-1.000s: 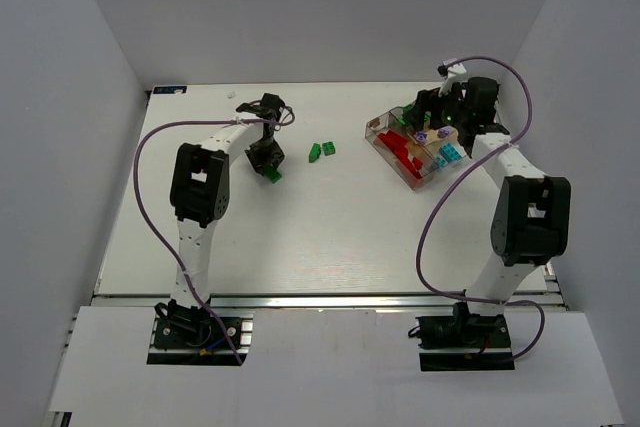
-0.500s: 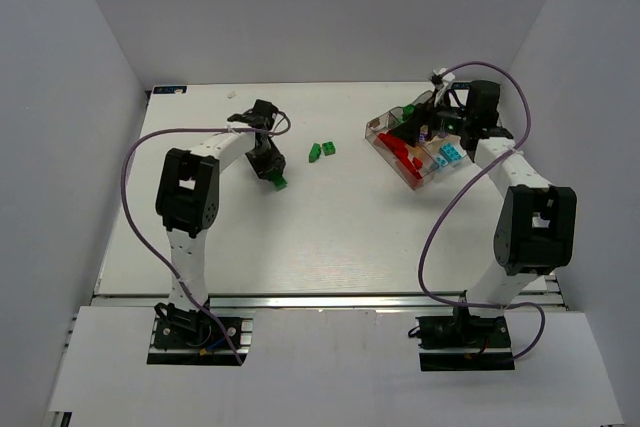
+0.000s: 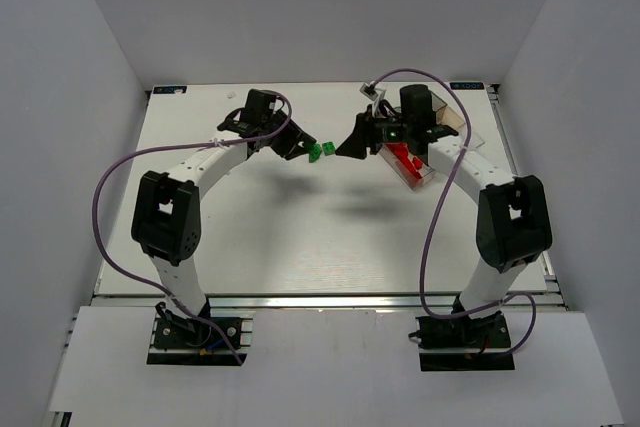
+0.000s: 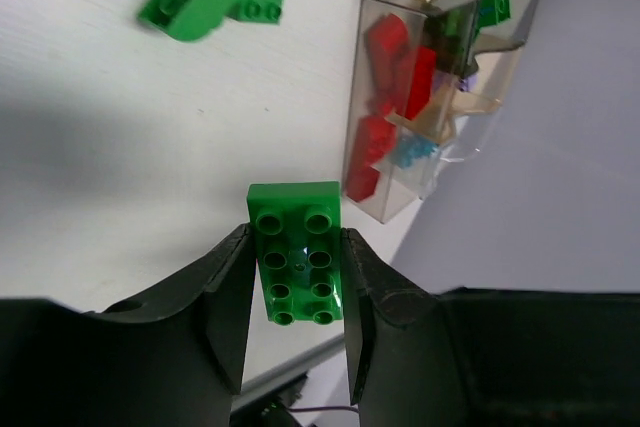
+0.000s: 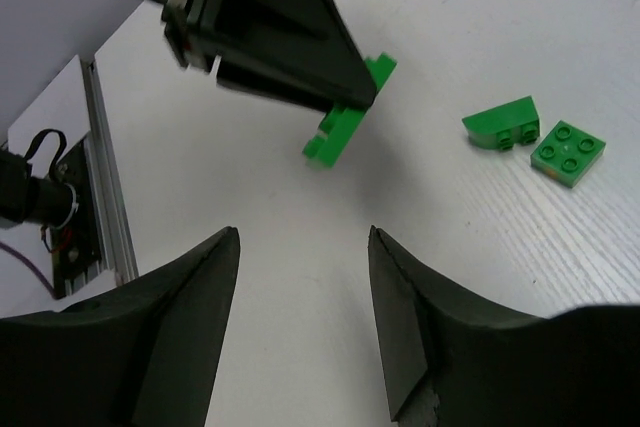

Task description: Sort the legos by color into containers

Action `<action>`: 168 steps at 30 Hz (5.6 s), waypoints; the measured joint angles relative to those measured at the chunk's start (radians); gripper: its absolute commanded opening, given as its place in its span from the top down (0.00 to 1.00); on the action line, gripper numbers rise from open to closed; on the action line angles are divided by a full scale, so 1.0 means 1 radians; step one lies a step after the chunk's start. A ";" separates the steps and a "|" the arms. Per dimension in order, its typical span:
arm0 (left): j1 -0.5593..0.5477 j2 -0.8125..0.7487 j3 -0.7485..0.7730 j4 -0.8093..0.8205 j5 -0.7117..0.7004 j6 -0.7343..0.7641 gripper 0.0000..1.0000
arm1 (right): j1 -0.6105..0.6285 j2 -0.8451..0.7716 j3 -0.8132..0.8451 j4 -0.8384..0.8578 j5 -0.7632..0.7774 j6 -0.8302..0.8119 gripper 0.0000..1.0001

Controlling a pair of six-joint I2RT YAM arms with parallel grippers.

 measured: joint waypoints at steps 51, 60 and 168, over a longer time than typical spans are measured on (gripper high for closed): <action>-0.019 0.000 -0.062 0.230 0.058 -0.113 0.52 | -0.064 0.150 0.224 -0.213 0.500 -0.018 1.00; -0.018 0.006 -0.062 0.175 0.036 0.041 0.62 | -0.229 0.164 0.312 -0.227 0.739 -0.151 1.00; -0.115 0.314 0.245 -0.105 -0.082 0.756 0.78 | -0.342 0.027 0.032 -0.108 -0.187 -0.330 0.37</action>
